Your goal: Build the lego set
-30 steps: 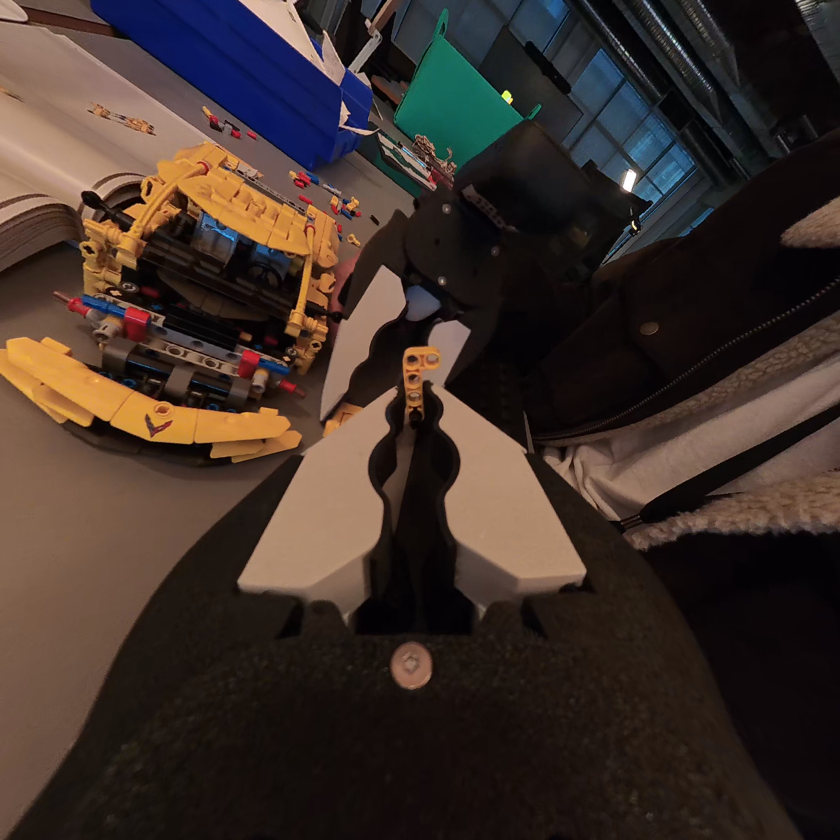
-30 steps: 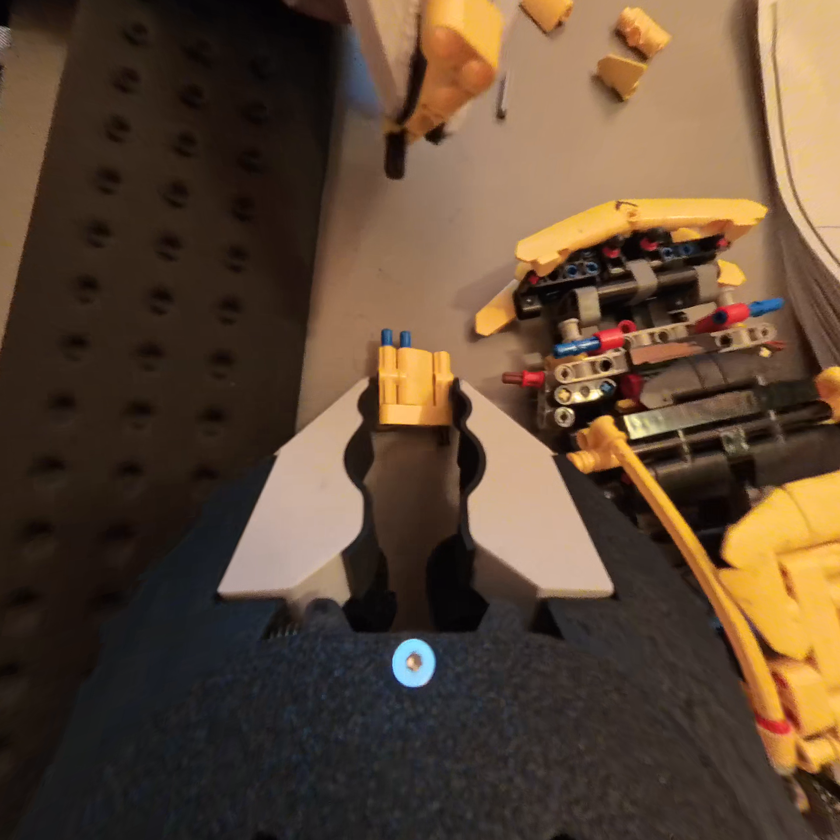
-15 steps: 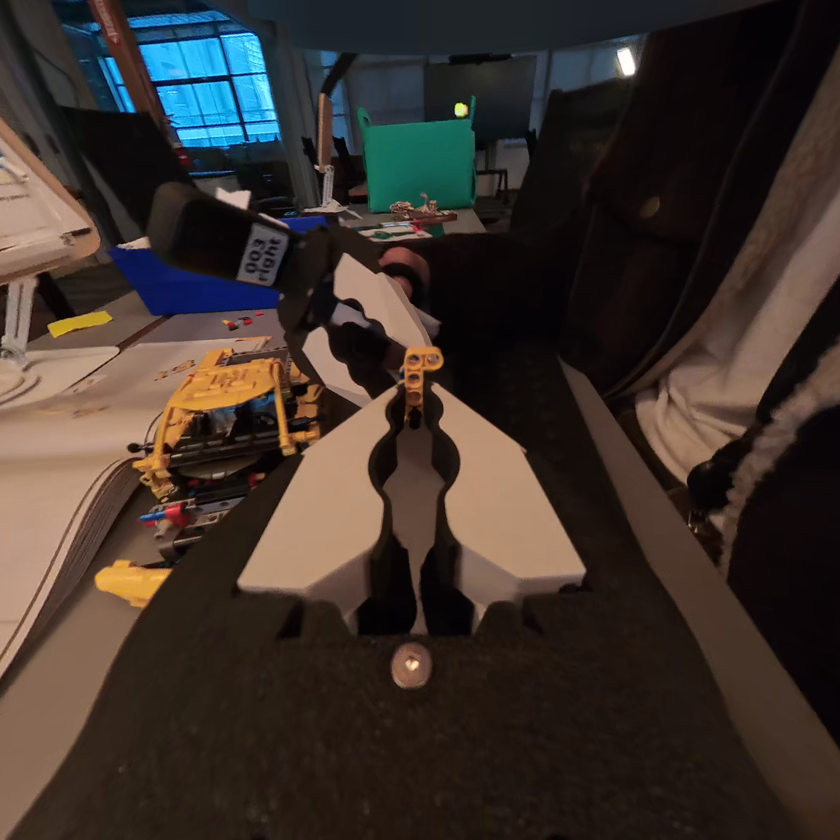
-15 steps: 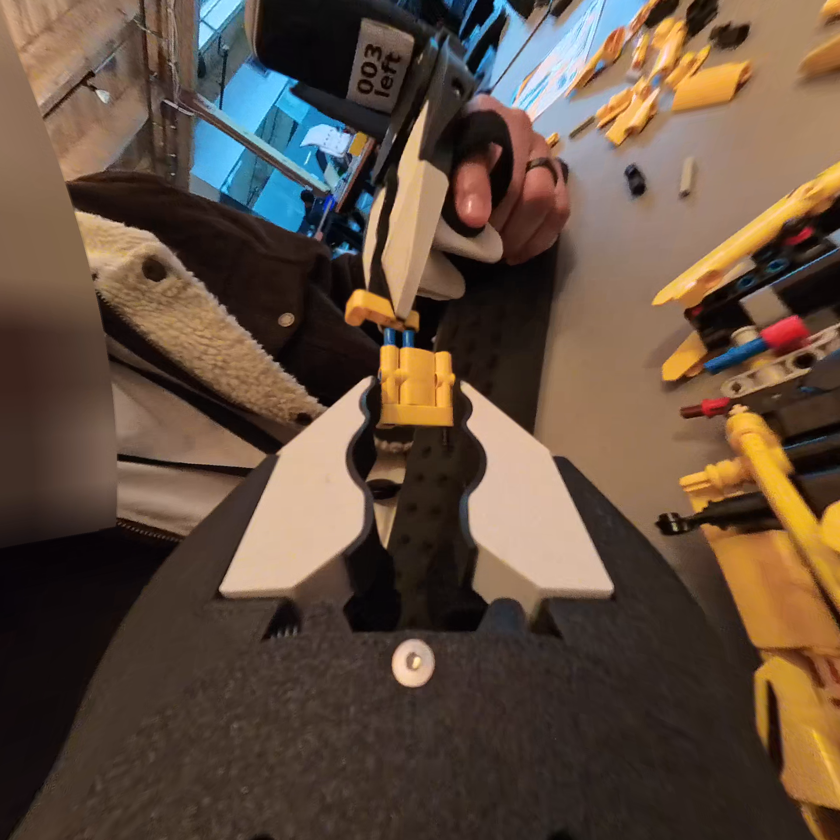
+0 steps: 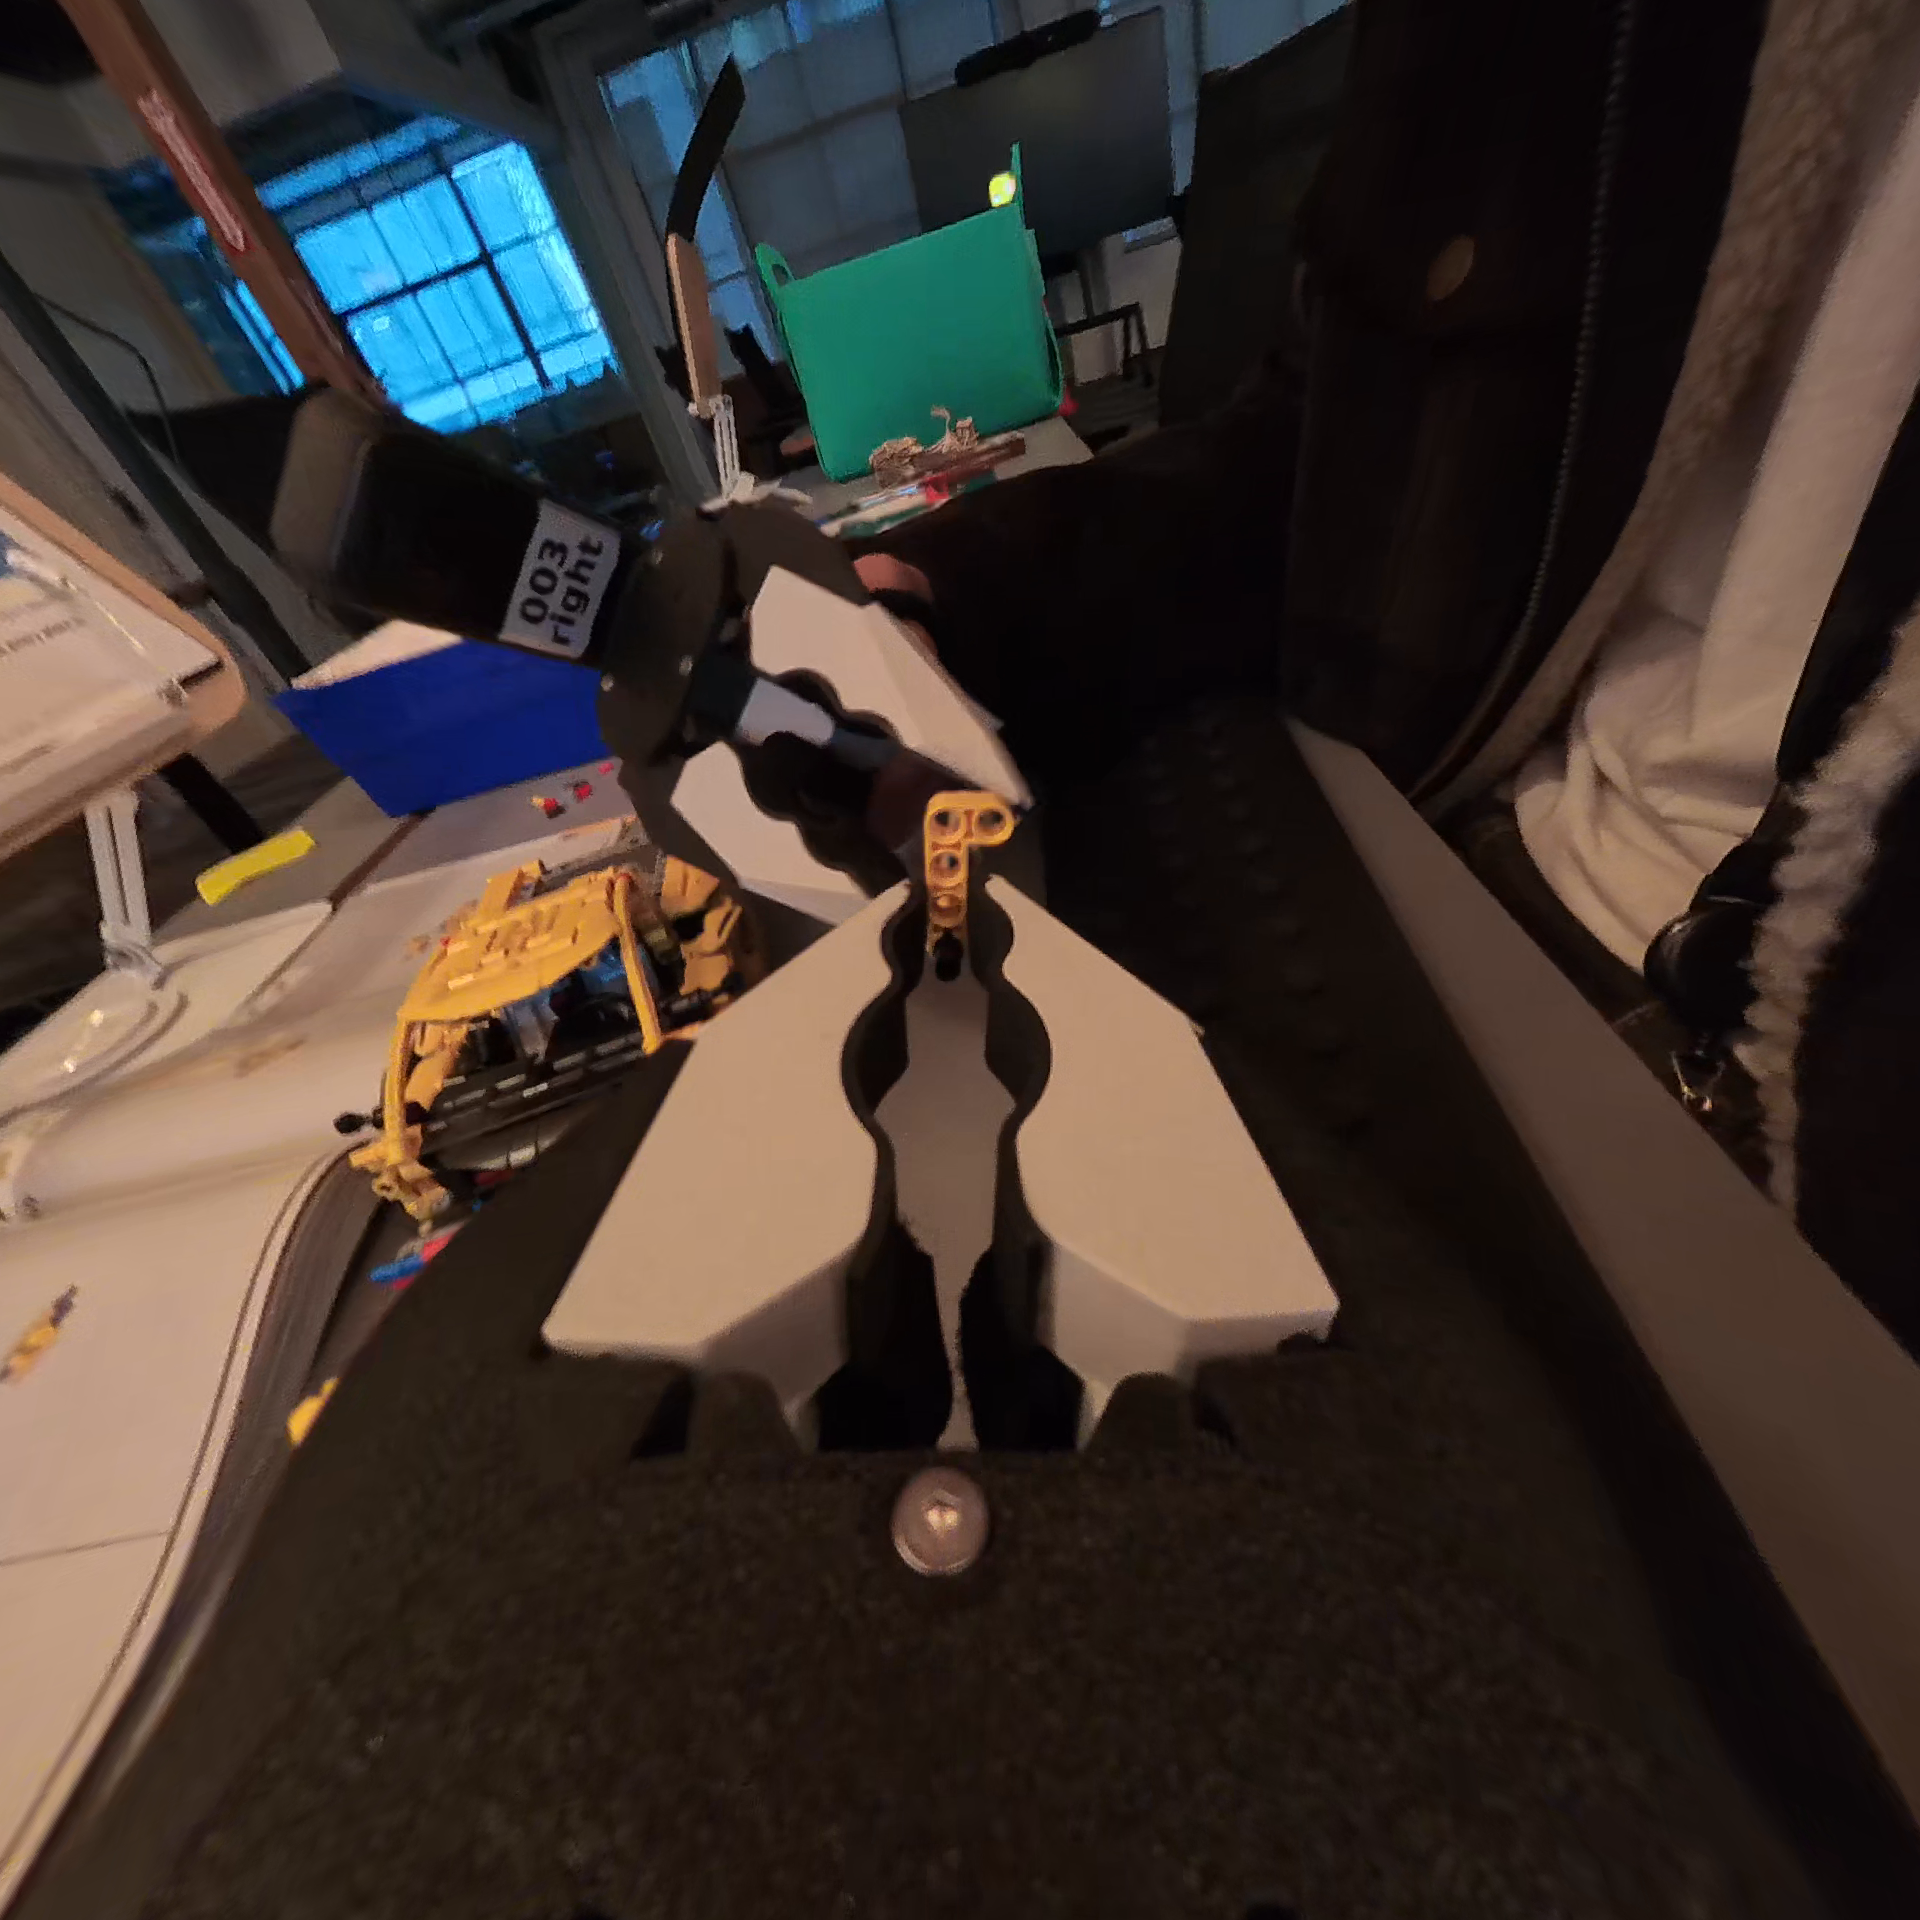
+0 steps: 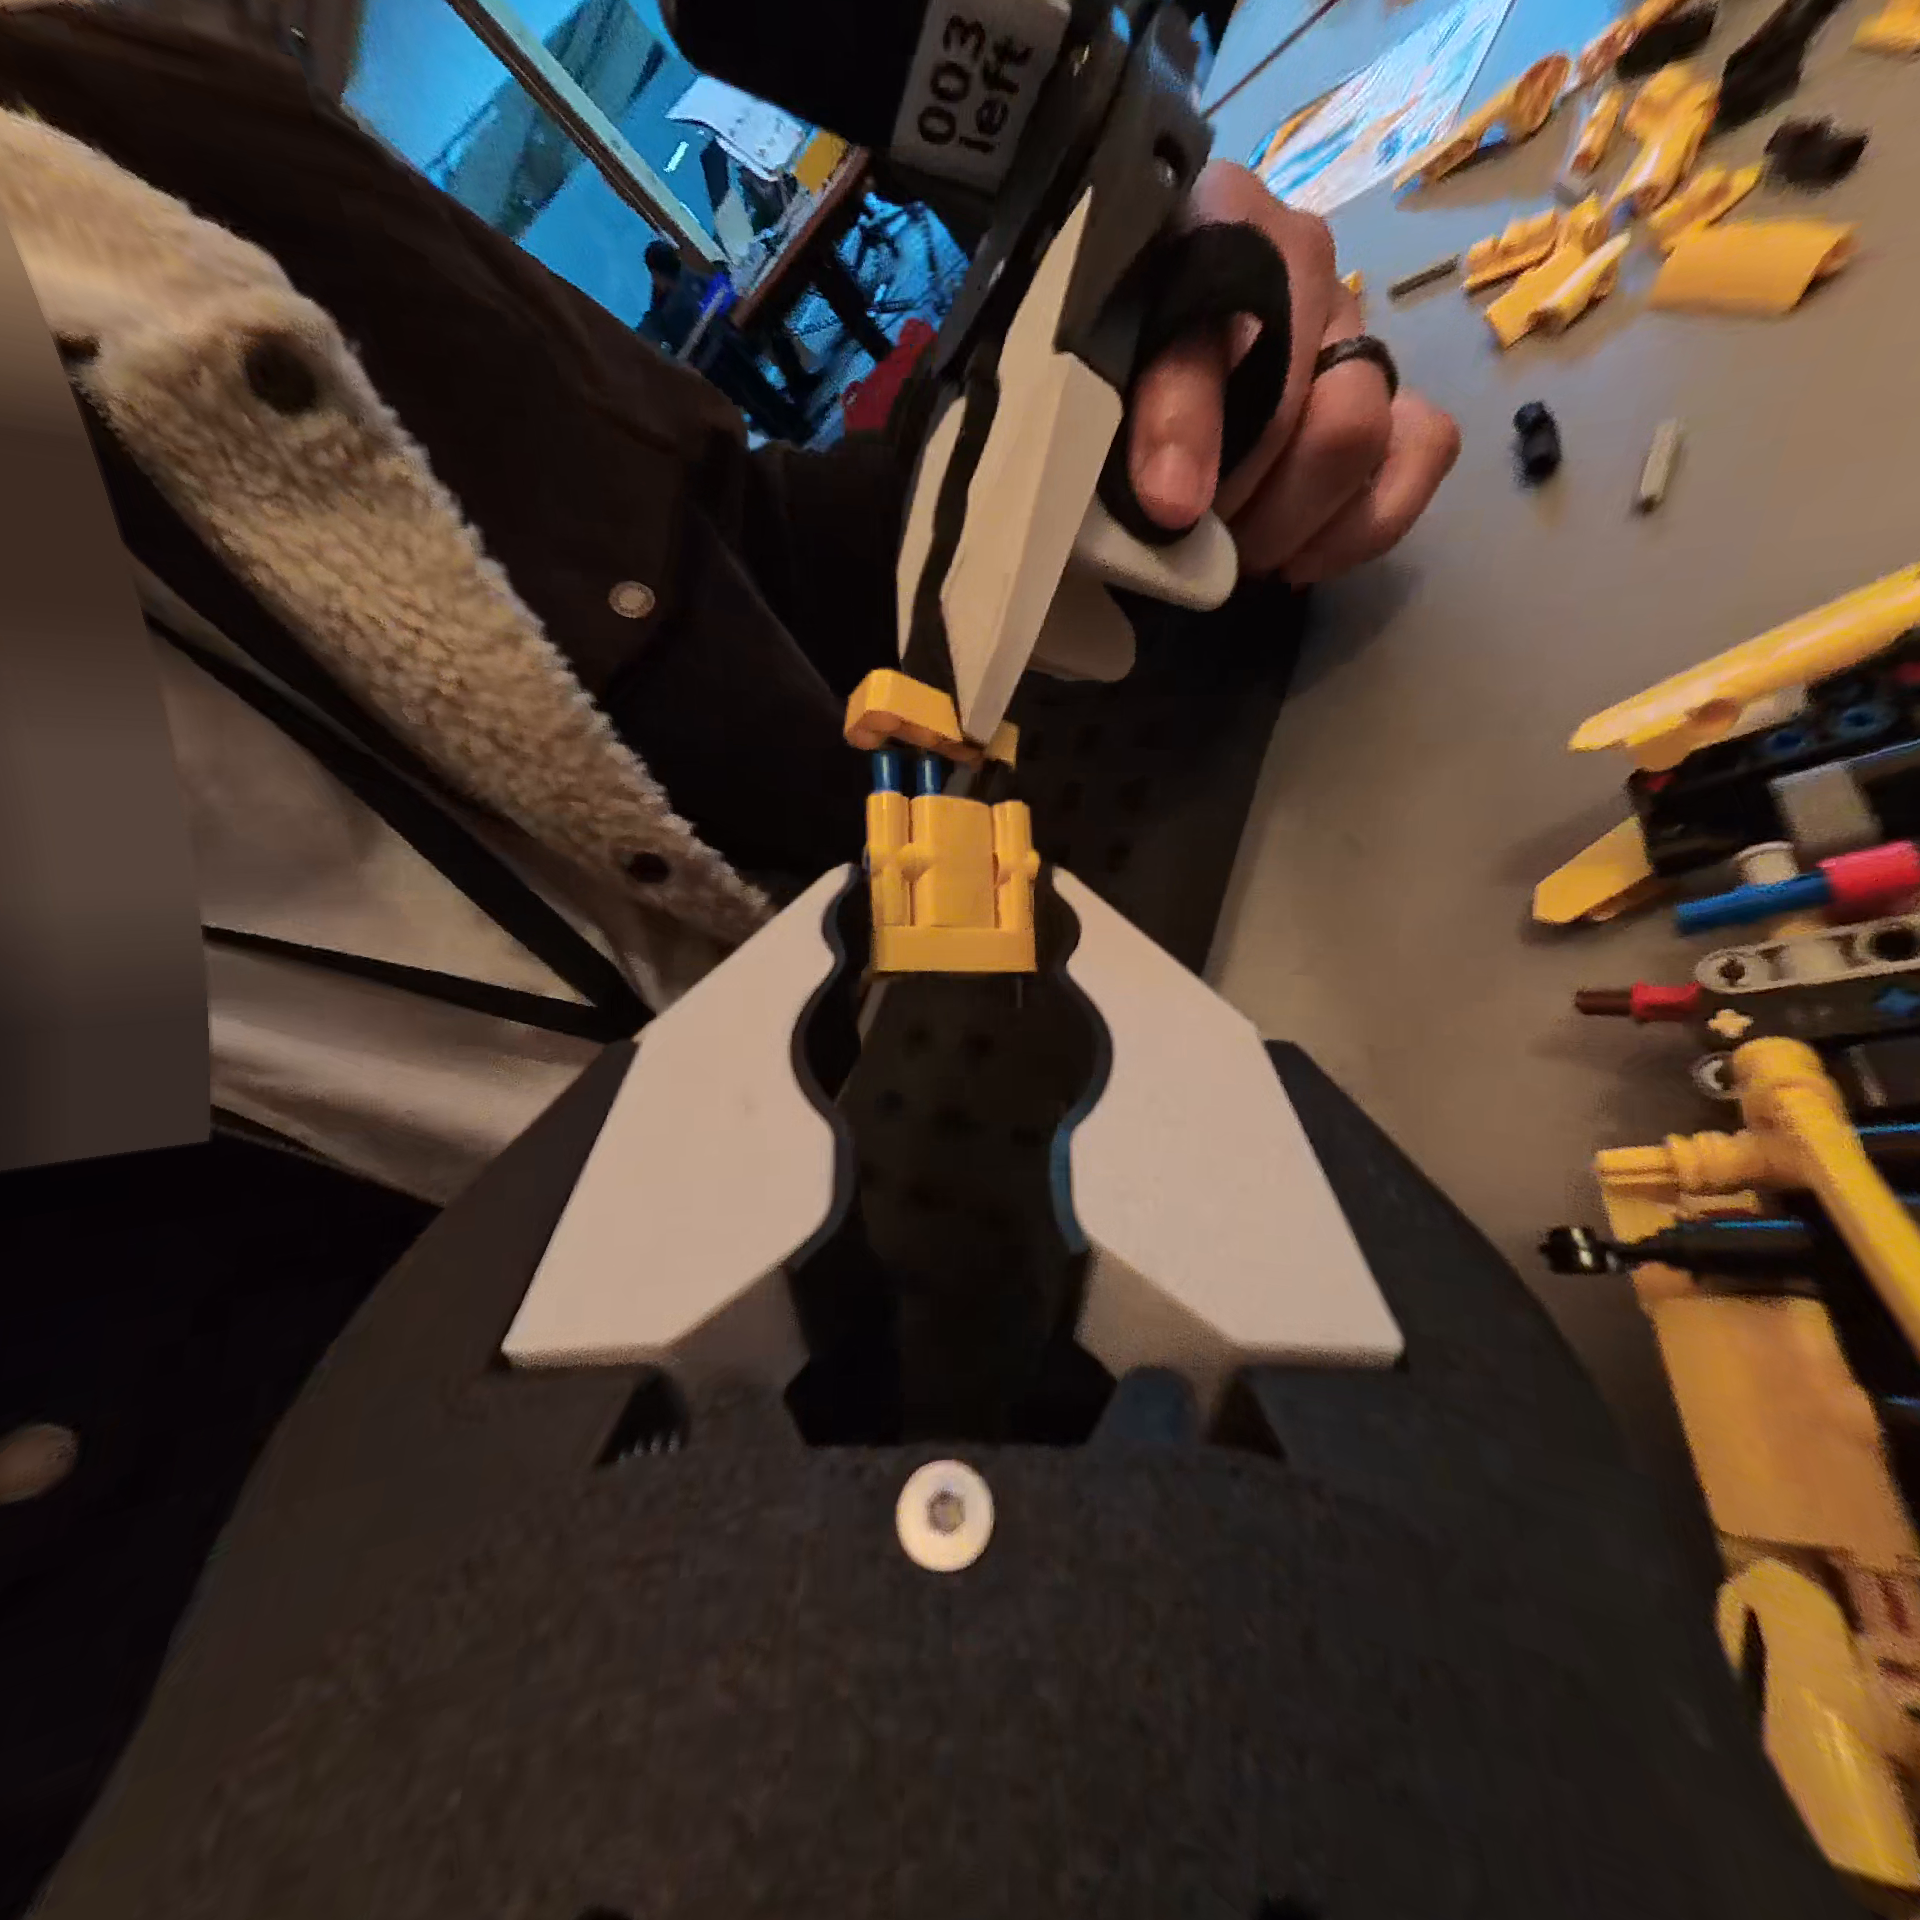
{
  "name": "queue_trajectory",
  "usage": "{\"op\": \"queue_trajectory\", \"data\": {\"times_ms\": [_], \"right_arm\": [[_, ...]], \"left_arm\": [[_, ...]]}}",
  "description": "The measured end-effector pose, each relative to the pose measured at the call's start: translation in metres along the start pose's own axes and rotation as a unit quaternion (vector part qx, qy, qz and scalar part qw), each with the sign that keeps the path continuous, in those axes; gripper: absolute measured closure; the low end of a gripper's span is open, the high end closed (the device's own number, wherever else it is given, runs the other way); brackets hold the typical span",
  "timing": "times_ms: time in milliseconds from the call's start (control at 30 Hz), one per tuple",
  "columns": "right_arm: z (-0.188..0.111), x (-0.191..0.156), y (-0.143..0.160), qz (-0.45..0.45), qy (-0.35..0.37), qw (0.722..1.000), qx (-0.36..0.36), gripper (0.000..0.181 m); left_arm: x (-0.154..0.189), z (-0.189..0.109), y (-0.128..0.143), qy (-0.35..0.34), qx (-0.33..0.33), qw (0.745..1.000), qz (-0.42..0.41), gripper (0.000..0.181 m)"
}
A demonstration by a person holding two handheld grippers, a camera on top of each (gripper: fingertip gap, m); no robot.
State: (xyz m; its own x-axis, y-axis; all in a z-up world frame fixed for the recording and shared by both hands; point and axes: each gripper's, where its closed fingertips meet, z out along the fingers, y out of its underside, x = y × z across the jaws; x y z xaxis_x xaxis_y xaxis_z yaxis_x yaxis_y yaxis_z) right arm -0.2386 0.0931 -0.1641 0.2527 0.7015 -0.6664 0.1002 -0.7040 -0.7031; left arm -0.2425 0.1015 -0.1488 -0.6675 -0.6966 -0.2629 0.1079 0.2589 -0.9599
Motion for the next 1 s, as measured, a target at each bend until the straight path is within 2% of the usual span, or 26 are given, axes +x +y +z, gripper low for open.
{"op": "queue_trajectory", "data": {"times_ms": [667,1000], "right_arm": [[0.001,0.001,0.005,0.005,-0.008,1.000,-0.008,0.151],[0.002,-0.009,-0.002,0.010,-0.051,0.999,0.011,0.151]], "left_arm": [[0.003,0.003,0.007,0.000,-0.015,0.999,0.034,0.174],[0.003,0.001,-0.005,0.009,0.025,1.000,-0.003,0.173]]}}
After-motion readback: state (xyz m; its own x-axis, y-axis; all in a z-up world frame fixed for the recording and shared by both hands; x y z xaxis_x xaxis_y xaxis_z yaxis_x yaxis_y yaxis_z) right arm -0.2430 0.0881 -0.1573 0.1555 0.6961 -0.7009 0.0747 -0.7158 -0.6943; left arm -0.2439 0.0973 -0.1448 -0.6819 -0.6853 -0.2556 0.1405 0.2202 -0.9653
